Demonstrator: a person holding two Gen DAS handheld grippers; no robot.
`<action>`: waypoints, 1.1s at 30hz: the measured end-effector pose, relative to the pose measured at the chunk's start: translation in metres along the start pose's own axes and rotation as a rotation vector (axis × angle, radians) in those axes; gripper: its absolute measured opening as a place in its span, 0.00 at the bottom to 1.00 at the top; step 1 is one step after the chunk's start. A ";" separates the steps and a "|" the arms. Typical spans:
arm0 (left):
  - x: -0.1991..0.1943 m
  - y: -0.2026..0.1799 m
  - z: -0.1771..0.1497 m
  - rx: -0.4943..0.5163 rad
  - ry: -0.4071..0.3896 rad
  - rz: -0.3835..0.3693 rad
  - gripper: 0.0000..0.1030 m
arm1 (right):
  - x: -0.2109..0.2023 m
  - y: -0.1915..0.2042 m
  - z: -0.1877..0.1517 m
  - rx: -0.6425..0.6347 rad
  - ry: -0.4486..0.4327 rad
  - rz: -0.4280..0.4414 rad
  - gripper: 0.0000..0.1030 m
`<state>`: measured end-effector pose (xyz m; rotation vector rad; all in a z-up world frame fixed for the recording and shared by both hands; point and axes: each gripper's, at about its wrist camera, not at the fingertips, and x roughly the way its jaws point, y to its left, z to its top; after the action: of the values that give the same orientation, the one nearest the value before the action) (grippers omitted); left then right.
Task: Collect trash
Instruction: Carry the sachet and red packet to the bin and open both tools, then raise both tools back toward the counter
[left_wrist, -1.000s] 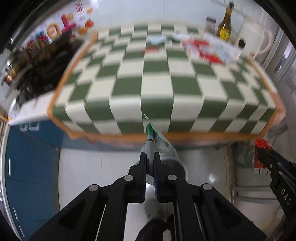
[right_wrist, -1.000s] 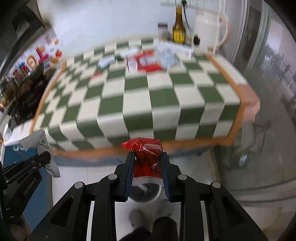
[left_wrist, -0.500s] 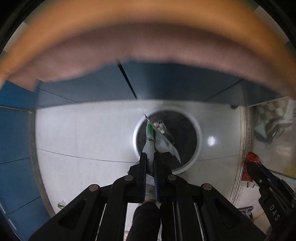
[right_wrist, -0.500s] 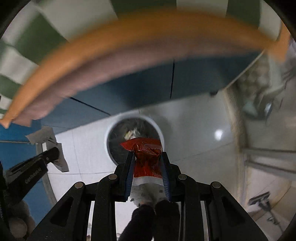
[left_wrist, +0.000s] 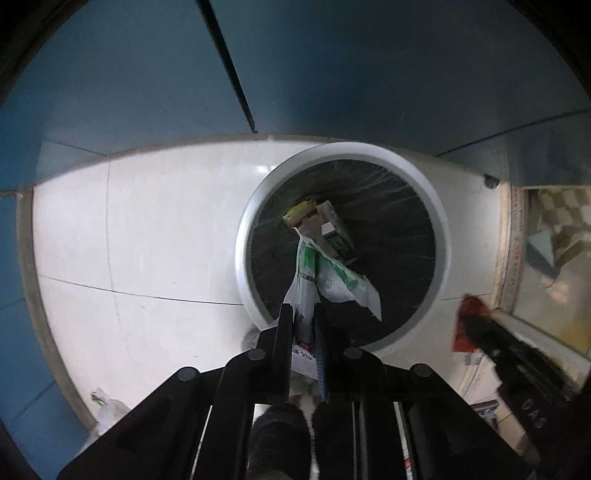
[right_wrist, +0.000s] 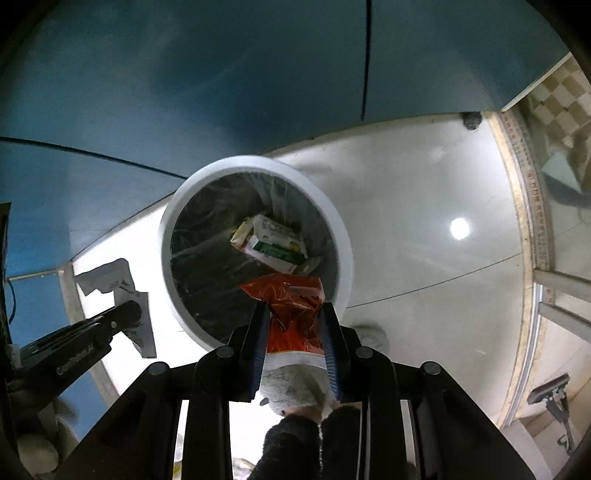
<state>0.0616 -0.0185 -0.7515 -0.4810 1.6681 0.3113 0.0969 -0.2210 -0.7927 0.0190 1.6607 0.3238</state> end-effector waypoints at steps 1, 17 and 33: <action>-0.003 0.002 0.000 -0.004 -0.003 -0.007 0.14 | 0.002 0.001 0.000 -0.001 0.010 0.021 0.29; -0.087 0.030 -0.025 -0.005 -0.146 0.094 1.00 | -0.057 0.024 -0.009 -0.085 -0.047 -0.155 1.00; -0.287 0.017 -0.105 0.025 -0.194 0.068 1.00 | -0.282 0.077 -0.073 -0.128 -0.157 -0.163 1.00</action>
<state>-0.0081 -0.0139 -0.4536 -0.3640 1.5000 0.3746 0.0459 -0.2189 -0.4963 -0.1812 1.4736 0.2963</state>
